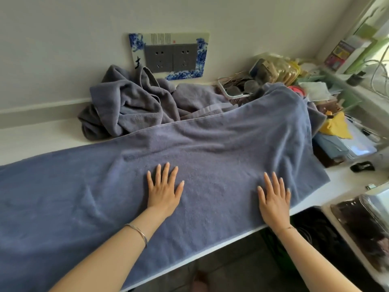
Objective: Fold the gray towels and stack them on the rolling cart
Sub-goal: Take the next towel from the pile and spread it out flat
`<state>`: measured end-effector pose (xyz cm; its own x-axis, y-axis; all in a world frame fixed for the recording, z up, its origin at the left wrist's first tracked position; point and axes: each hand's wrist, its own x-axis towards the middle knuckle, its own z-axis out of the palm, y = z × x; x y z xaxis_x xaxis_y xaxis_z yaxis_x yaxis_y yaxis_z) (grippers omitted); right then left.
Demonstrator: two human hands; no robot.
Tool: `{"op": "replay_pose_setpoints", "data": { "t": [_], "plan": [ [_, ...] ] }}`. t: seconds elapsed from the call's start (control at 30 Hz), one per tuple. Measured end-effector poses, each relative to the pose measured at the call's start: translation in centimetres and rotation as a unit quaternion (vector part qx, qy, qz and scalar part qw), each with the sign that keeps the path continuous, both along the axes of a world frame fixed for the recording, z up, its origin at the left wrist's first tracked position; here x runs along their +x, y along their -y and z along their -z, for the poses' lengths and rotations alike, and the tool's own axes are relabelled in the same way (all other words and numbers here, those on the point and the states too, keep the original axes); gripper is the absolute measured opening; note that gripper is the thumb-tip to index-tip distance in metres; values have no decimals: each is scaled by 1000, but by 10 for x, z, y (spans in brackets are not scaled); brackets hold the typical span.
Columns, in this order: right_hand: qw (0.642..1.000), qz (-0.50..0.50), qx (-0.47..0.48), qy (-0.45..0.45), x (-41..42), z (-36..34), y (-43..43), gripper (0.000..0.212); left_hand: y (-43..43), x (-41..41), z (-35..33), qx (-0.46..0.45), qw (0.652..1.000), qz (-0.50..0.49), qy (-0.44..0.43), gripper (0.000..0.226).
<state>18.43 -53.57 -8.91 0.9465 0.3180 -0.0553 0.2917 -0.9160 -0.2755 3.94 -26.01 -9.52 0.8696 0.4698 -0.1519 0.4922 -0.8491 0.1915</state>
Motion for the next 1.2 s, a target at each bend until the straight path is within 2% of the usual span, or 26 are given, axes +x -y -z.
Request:
{"op": "replay_pose_setpoints", "data": {
  "t": [0.07,0.17,0.23,0.37,0.47,0.53,0.67,0.77,0.9,1.0,1.07,1.2],
  "plan": [
    [1000,-17,1,4,6,-1,3,57,17,14,-8,-13,1000,5,10,108],
    [998,32,21,-47,22,2,15,53,50,46,-20,-33,999,31,8,65],
    [992,82,73,-56,34,-2,21,50,68,68,-27,-49,998,42,6,57],
    [973,135,184,-22,73,-28,20,45,93,105,-33,-78,995,65,-5,56],
    [954,115,277,-25,113,-56,19,51,101,125,-33,-108,991,73,-2,54],
    [946,106,306,-28,140,-72,21,58,102,134,-32,-111,991,72,-1,53],
    [939,89,328,-53,187,-90,24,72,100,145,-33,-132,990,51,-8,54],
    [945,77,310,-72,205,-93,26,74,94,146,-33,-154,987,51,-21,54],
    [937,73,324,-107,217,-93,25,78,88,148,-37,-101,992,67,-34,59],
    [939,92,313,-111,223,-93,26,79,87,156,-44,-105,991,66,-51,65],
    [948,103,292,-71,225,-96,28,72,85,161,-46,-111,990,62,-64,66],
    [956,65,286,-21,226,-106,30,34,85,162,-48,-119,988,65,-80,67]
  ]
}}
